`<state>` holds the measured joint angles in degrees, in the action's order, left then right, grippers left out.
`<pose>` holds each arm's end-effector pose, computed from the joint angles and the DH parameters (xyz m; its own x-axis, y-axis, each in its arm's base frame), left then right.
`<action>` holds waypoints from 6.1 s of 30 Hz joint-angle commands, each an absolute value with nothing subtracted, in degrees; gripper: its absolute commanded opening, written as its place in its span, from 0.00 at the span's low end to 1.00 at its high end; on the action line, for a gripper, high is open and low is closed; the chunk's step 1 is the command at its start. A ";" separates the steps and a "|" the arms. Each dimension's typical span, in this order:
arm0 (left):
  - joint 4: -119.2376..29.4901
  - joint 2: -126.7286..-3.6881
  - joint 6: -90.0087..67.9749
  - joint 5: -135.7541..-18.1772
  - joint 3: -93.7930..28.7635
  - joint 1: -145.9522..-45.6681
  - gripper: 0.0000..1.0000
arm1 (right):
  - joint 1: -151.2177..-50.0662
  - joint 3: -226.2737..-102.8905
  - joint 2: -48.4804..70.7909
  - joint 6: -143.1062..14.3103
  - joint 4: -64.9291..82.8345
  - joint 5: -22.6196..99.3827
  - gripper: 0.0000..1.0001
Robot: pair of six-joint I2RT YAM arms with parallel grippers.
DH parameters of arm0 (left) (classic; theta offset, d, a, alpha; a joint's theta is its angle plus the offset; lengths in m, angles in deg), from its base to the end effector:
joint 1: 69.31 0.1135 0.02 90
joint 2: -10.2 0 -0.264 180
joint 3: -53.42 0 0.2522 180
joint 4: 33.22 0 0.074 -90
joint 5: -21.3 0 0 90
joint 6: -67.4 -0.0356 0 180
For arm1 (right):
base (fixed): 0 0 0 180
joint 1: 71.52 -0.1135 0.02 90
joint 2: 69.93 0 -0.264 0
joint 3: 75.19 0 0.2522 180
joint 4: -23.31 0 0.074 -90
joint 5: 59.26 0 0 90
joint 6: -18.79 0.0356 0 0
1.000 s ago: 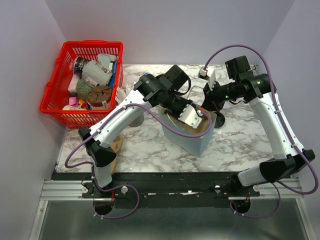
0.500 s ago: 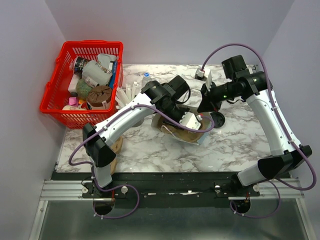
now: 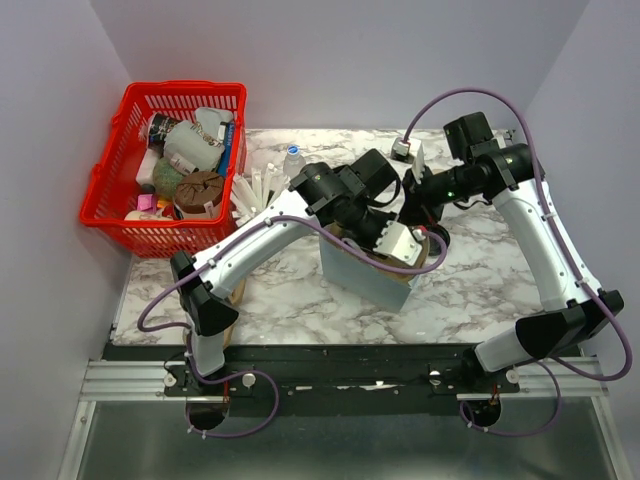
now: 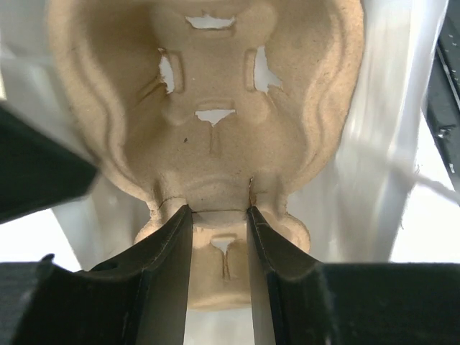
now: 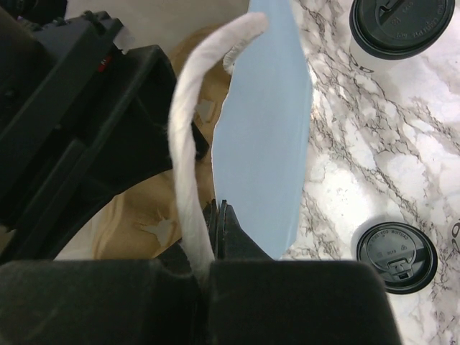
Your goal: Pack the takeout coffee
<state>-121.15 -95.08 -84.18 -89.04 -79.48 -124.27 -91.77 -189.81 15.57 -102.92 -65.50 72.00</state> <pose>0.2001 -0.3069 0.3918 0.5247 0.6880 -0.5013 0.8511 -0.4364 0.2919 0.2456 0.1156 0.4124 -0.3882 -0.5643 -0.7286 -0.9127 0.3449 0.2191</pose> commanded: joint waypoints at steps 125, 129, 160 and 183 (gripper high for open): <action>-128.90 -107.84 -99.59 -77.41 -76.45 -127.67 0.51 | -99.11 -189.49 18.05 -104.26 -62.87 67.48 0.00; -125.74 -106.26 -97.05 -78.63 -76.45 -127.32 0.57 | -99.11 -189.41 17.97 -104.00 -62.96 66.60 0.00; -92.94 -87.63 -75.34 -91.02 -58.33 -123.72 0.70 | -98.06 -189.58 20.51 -105.58 -63.14 64.14 0.00; -66.85 -60.15 -36.23 -91.16 -44.22 -106.85 0.80 | -100.51 -193.82 16.05 -109.44 -64.39 55.63 0.00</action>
<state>-73.57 -66.53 -43.09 -98.77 -54.63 -109.34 -97.05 -196.56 20.86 -107.13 -64.65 61.07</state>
